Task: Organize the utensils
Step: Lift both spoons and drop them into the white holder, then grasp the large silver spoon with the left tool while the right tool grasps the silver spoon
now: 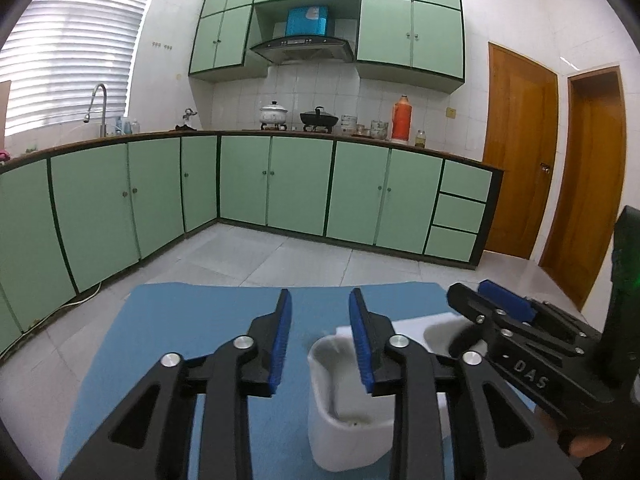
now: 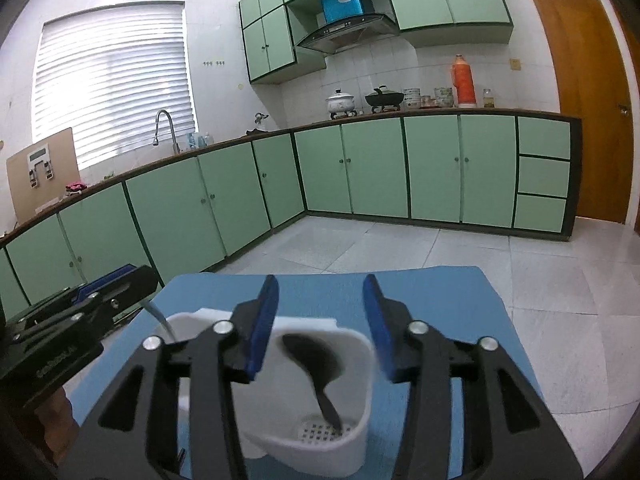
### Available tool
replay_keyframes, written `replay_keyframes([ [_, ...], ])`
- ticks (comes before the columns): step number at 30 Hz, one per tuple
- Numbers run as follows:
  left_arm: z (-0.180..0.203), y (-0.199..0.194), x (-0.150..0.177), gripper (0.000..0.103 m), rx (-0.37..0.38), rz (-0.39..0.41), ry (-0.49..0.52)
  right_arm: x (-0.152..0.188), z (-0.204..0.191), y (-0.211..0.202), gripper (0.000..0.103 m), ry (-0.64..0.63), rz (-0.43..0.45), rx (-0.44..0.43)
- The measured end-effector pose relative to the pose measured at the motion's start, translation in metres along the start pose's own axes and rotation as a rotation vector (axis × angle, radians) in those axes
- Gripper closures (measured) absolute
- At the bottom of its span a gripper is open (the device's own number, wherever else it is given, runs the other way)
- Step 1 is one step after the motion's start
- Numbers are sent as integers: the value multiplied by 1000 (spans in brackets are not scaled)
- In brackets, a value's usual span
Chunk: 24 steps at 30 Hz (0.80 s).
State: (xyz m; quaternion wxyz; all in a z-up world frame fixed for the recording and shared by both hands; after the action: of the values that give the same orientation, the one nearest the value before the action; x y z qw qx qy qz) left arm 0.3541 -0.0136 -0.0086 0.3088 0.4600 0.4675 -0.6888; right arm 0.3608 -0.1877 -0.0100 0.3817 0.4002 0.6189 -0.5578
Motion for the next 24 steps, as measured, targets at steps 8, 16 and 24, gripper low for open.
replay_keyframes([
  [8, -11, -43, 7, 39, -51, -10, -12, 8, 7, -39, 39, -11, 15, 61],
  [16, -17, -85, 47, 14, -139, -135, -11, 47, 23, -89, 21, -60, -32, 134],
  [24, -17, -90, 110, 12, -231, -323, -43, 99, 39, -109, 18, -39, -150, 170],
])
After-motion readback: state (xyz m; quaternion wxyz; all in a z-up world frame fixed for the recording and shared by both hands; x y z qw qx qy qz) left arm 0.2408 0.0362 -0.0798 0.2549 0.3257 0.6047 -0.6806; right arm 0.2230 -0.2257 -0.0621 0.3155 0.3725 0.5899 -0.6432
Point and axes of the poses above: each gripper's, at about its wrist camera, not at the fingertips, and y roughly the way its jaws point, z to its right, x to its underside, the point moved 2 cm from there along y, roughly the way its jaws point, and after that the axes turned 8 degrees about x, right-handed, at the moved point
